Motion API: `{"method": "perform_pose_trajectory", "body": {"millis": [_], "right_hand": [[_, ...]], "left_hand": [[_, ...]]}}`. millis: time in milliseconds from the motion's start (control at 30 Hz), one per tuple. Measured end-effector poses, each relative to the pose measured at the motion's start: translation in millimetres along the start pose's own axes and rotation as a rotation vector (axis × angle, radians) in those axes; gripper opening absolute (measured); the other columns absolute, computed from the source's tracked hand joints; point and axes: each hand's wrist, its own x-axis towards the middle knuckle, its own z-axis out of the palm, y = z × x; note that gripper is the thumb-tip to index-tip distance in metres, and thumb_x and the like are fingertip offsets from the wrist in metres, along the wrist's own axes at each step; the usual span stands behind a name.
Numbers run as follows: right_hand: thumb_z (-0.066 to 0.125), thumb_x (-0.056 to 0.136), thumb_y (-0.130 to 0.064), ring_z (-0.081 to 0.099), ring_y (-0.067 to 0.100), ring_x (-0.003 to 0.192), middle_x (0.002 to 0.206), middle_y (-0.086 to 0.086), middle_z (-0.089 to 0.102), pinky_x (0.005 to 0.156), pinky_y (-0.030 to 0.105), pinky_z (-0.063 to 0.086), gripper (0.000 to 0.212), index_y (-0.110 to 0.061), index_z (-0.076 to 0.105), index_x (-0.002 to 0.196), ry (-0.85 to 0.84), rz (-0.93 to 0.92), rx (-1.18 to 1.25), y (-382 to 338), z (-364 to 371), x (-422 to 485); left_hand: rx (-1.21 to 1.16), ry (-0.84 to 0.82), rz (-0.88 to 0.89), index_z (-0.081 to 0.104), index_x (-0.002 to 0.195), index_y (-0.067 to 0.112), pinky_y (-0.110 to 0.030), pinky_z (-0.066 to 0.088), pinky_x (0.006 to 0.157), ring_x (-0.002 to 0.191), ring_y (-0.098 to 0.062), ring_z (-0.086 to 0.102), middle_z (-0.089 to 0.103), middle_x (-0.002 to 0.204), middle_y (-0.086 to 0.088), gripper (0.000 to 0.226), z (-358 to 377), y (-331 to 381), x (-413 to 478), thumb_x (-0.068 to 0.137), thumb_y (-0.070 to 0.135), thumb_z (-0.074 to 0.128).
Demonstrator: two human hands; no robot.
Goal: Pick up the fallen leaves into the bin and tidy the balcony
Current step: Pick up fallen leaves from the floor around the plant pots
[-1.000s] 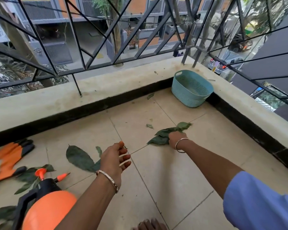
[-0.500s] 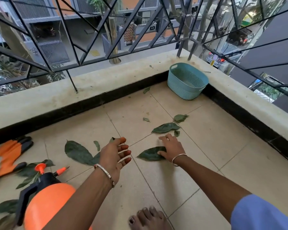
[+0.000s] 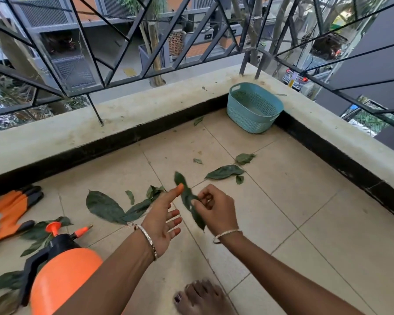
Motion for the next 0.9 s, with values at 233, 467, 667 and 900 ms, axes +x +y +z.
{"method": "perform_pose_trajectory", "body": {"millis": [233, 467, 667, 900], "right_hand": [[0.073, 0.081, -0.034, 0.057, 0.010, 0.064, 0.075, -0.009, 0.063, 0.057, 0.028, 0.048, 0.019, -0.017, 0.065, 0.086, -0.198, -0.345, 0.171, -35, -11, -33], [0.064, 0.088, -0.019, 0.058, 0.006, 0.068, 0.077, -0.006, 0.065, 0.064, 0.025, 0.045, 0.002, -0.021, 0.064, 0.089, -0.062, -0.005, -0.211, 44, -19, 59], [0.064, 0.088, -0.023, 0.047, 0.036, 0.126, 0.138, 0.020, 0.048, 0.105, 0.037, 0.040, 0.064, -0.010, 0.040, 0.146, -0.331, 0.067, -0.588, 66, 14, 161], [0.048, 0.092, -0.007, 0.048, 0.039, 0.124, 0.141, 0.018, 0.044, 0.101, 0.040, 0.042, 0.055, -0.017, 0.042, 0.146, -0.411, -0.019, -0.742, 80, 58, 203]], "left_hand": [[-0.161, 0.039, 0.002, 0.060, 0.086, 0.011, -0.030, 0.044, 0.056, 0.046, -0.019, 0.041, 0.040, 0.049, -0.001, 0.013, 9, 7, 17, 0.089, 0.023, 0.064], [-0.156, 0.137, 0.060, 0.058, 0.075, 0.015, -0.025, 0.037, 0.048, 0.042, -0.012, 0.033, 0.034, 0.046, 0.004, 0.024, -17, 28, 23, 0.095, 0.030, 0.056], [-0.254, 0.117, 0.068, 0.056, 0.074, 0.015, -0.024, 0.031, 0.049, 0.041, -0.012, 0.029, 0.031, 0.048, 0.003, 0.024, -38, 38, 18, 0.091, 0.031, 0.060], [-0.405, 0.105, 0.084, 0.056, 0.074, 0.015, -0.025, 0.031, 0.051, 0.040, -0.013, 0.030, 0.033, 0.047, 0.002, 0.023, -46, 43, 32, 0.091, 0.030, 0.059]]}}
